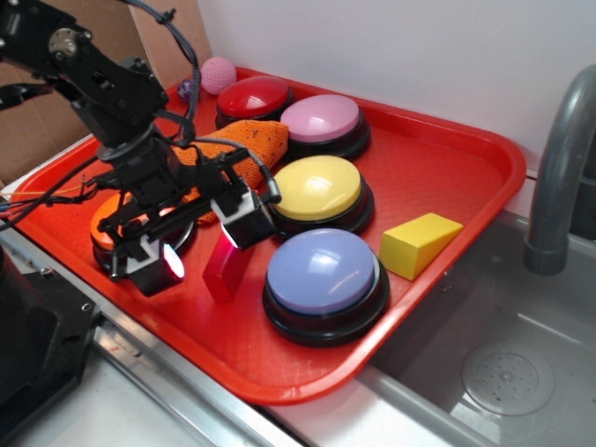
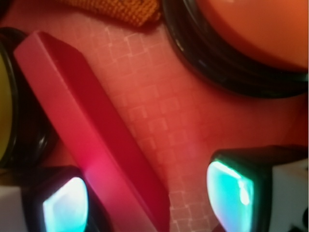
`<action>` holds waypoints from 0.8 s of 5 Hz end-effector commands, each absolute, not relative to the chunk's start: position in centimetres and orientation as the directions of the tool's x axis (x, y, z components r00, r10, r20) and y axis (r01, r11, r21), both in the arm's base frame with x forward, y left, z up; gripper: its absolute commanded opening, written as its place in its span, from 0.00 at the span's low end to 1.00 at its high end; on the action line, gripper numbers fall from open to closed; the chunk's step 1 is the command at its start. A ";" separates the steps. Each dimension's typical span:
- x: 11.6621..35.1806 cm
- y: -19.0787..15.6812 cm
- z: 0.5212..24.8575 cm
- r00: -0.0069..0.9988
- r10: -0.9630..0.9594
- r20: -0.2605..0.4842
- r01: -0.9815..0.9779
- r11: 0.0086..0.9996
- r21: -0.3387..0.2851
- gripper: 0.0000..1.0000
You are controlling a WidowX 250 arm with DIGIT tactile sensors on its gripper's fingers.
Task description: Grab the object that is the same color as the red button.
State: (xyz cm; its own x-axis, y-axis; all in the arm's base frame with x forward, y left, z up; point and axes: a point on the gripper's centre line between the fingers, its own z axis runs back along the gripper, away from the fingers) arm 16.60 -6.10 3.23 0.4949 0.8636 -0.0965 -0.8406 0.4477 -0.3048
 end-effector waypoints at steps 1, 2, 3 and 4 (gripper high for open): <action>17.6 -5.4 3.4 0.506 0.860 -0.074 -0.824 0.455 -0.338 1.00; 18.3 -5.9 2.9 0.542 0.838 -0.069 -0.808 0.496 -0.319 1.00; 18.8 -6.5 2.6 0.562 0.826 -0.044 -0.795 0.526 -0.301 1.00; 19.0 -6.8 2.2 0.585 0.810 -0.024 -0.779 0.554 -0.295 0.68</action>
State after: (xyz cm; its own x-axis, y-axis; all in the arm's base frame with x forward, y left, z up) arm 18.12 -6.84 1.96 0.5785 0.8146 -0.0418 -0.7910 0.5478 -0.2724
